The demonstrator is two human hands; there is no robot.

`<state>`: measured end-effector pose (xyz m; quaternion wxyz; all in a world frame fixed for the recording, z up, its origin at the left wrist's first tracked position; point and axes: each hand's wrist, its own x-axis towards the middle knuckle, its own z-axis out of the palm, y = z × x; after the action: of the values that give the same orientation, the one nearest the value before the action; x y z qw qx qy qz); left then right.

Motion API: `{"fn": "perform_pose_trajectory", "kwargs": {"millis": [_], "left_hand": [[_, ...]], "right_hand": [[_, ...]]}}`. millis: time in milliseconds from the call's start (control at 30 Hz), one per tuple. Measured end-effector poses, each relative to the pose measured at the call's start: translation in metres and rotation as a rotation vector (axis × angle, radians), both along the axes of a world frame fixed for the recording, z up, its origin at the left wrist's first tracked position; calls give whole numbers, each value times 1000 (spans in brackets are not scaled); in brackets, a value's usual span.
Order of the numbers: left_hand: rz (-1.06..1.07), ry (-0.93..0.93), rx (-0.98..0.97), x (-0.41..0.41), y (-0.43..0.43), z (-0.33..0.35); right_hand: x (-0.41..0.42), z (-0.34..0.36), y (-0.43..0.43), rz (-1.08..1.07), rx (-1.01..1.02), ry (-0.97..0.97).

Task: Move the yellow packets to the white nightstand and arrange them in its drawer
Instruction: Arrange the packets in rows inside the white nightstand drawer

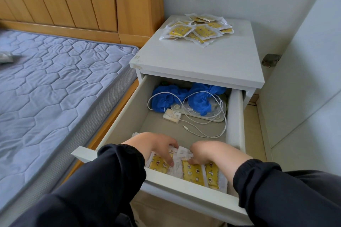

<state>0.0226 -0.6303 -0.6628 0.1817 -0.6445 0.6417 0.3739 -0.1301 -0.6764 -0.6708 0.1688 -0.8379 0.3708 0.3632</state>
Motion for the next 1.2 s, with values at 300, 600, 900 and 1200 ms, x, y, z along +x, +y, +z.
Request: {"fn": "perform_pose_trajectory", "kwargs": {"millis": [300,600,900,1200], "left_hand": [[-8,14,16,0,-3,-3],[223,77,-225,4,-7,5],[401,86,-563,-6,-9,34],[444,240,-956,-17,-58,126]], "right_hand": [[0,-4,-1,6,71,-37],[5,-4,-12,-249,-16,-245],[-7,35,-18,-422,-229,-620],[-22,128,-69,-426,-474,-958]]}}
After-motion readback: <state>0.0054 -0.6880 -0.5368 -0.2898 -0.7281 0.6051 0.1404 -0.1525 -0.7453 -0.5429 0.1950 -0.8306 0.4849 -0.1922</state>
